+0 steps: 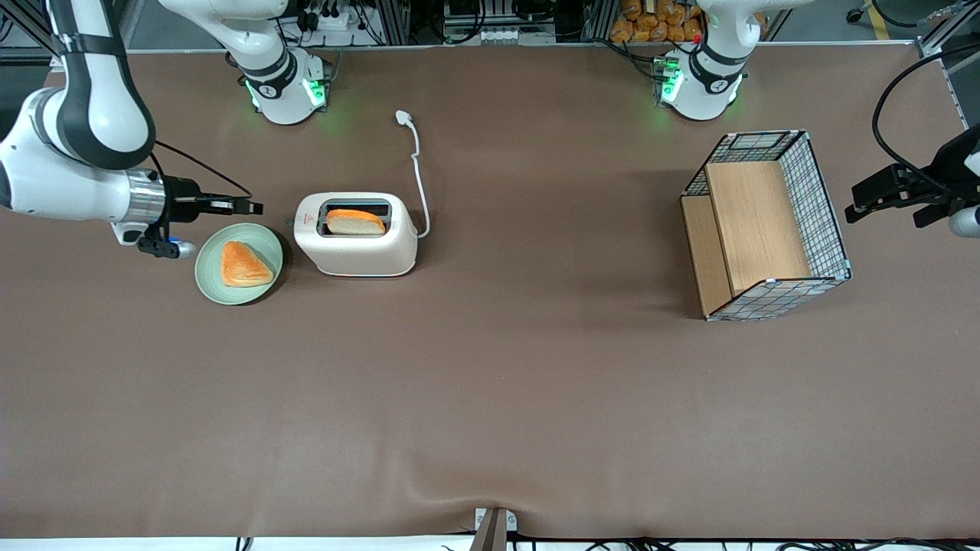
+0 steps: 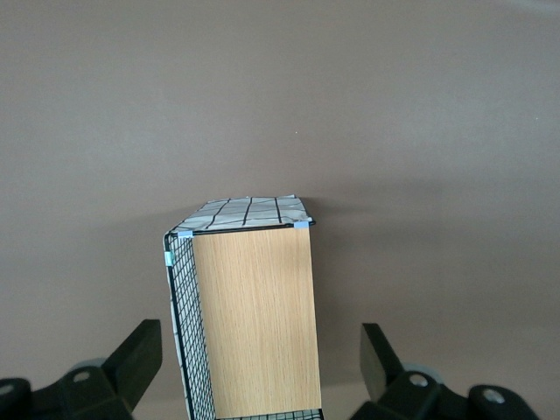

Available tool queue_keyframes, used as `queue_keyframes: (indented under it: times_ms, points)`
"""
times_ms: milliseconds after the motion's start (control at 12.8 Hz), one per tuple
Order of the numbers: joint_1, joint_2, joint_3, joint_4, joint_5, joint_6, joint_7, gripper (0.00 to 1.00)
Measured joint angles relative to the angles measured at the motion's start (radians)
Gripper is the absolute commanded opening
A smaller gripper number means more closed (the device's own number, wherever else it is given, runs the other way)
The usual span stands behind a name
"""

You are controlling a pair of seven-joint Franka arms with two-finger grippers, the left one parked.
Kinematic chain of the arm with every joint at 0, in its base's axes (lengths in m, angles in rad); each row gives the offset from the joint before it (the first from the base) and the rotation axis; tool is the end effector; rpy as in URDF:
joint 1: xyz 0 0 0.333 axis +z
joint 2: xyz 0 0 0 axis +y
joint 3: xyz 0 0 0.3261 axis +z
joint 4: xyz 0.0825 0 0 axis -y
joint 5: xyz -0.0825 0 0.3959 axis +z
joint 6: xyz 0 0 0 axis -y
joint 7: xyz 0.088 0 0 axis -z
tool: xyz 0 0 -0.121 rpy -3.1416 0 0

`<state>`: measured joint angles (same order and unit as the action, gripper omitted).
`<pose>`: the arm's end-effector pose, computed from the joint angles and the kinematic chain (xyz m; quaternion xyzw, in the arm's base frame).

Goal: Press toaster button with right arm
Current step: 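Move the right gripper down toward the lever on the toaster's side, then press the toaster lever down with the right gripper fingertips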

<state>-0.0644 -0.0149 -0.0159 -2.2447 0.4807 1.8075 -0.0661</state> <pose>0.4806 0.0063 0.3454 -0.9489 0.1098 0.1873 0.2290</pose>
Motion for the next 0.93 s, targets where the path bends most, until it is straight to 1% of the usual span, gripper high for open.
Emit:
queue_keyframes:
  times_ms: [234,467,701,934]
  points:
    - [0.034,0.003,0.001,-0.023,0.007,0.032,0.000,0.00]
    - [0.038,0.021,0.001,-0.028,0.019,0.035,0.000,0.00]
    - [0.038,0.039,0.001,-0.034,0.058,0.042,-0.005,0.00]
    - [0.036,0.070,-0.001,-0.045,0.110,0.057,-0.048,0.00]
